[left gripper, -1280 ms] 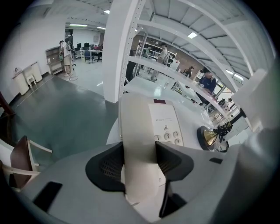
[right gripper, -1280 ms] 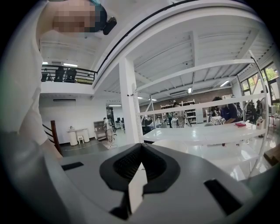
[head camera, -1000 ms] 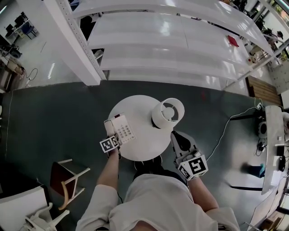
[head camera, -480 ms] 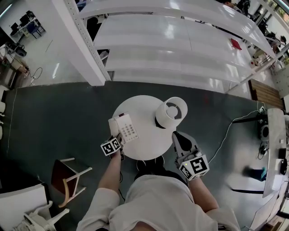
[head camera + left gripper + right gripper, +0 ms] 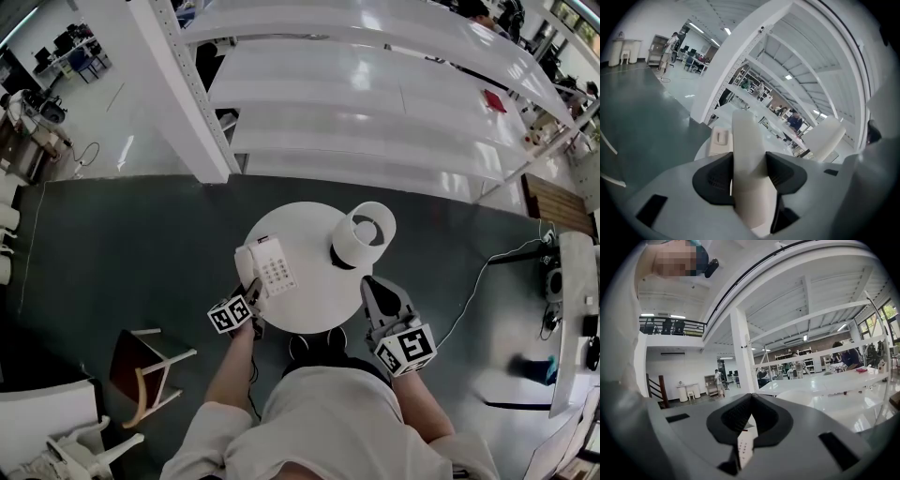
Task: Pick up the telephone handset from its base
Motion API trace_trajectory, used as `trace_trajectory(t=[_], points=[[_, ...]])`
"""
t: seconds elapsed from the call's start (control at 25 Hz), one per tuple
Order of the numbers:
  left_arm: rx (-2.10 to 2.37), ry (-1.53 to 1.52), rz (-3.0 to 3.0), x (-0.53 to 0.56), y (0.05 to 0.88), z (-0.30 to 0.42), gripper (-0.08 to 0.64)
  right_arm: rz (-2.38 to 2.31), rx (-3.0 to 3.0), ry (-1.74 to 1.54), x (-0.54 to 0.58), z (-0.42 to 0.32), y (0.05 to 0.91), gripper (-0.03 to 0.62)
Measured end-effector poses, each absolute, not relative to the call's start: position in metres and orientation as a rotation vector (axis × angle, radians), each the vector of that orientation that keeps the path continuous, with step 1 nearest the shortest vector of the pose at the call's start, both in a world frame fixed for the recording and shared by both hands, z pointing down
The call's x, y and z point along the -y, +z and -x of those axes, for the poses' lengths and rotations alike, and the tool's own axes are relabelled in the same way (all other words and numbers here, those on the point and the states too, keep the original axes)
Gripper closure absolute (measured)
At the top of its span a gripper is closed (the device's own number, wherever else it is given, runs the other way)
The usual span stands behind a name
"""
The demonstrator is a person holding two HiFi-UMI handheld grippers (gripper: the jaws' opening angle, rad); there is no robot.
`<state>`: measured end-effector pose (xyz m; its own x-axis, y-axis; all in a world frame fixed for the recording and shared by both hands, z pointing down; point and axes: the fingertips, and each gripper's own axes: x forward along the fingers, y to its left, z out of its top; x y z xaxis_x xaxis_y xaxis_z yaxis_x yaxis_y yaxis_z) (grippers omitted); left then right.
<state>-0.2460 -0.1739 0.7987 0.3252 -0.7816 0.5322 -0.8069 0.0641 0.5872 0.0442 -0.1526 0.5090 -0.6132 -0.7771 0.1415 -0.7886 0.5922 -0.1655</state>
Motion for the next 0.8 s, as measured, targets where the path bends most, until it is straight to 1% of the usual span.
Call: trace_trajectory(t=[0.24,0.48,0.8], points=[[1.318,-0.239,-1.755,0.168,0.754,0.236,0.339,-1.354,2.776,0.339,0.148,-0.040,0.504,0.583],[1.255,-0.359,-1.816,0.152,0.716,0.230,0.341,-1.330,2.803,0.343,0.144,-0.028,0.502,0.583],[1.098,-0.688,-1.800,0.138,0.650,0.223,0.341,-1.310,2.835,0.331,0.141,-0.019,0.494,0.583]])
